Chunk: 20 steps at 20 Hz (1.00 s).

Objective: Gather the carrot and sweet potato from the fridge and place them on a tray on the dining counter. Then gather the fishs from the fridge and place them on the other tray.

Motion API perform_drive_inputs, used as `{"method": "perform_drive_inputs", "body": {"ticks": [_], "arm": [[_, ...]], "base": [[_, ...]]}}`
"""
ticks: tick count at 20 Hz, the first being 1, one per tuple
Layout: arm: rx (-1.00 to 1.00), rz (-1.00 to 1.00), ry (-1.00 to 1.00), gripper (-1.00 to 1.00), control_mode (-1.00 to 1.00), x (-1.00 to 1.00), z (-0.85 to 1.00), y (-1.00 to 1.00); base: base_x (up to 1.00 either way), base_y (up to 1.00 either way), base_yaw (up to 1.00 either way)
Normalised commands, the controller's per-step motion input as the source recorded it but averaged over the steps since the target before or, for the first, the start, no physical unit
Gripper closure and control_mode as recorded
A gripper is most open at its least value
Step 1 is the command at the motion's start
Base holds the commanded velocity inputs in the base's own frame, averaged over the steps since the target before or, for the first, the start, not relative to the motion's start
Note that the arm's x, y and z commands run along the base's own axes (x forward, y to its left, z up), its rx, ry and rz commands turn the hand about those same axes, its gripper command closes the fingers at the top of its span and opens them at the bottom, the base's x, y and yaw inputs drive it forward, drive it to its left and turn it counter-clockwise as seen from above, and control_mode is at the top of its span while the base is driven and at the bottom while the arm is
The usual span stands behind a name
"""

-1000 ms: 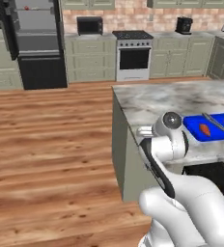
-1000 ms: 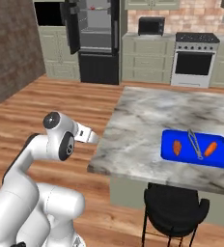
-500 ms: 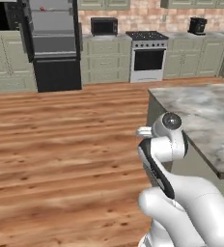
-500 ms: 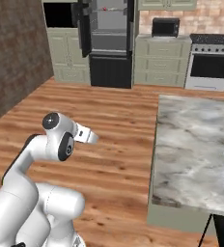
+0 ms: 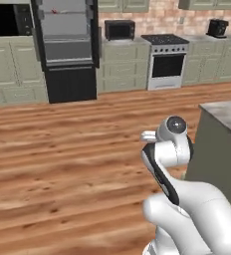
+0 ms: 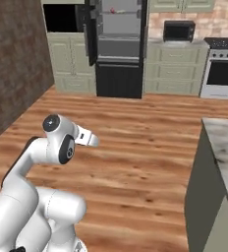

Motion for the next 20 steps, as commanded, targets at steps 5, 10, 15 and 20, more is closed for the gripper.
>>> {"method": "perform_drive_inputs", "body": {"ticks": [5,10,15,20], "arm": [[0.00,0.00,0.00,-1.00,1.00,0.00,0.00,0.00],[0.00,0.00,0.00,-1.00,1.00,0.00,0.00,0.00],[0.00,0.00,0.00,-1.00,1.00,0.00,0.00,0.00],[0.00,0.00,0.00,-1.00,1.00,0.00,0.00,0.00]], "base": [[1.00,0.79,-0.09],[1.00,0.32,-0.01],[0.99,0.00,0.07],[0.99,0.06,0.08]]}}
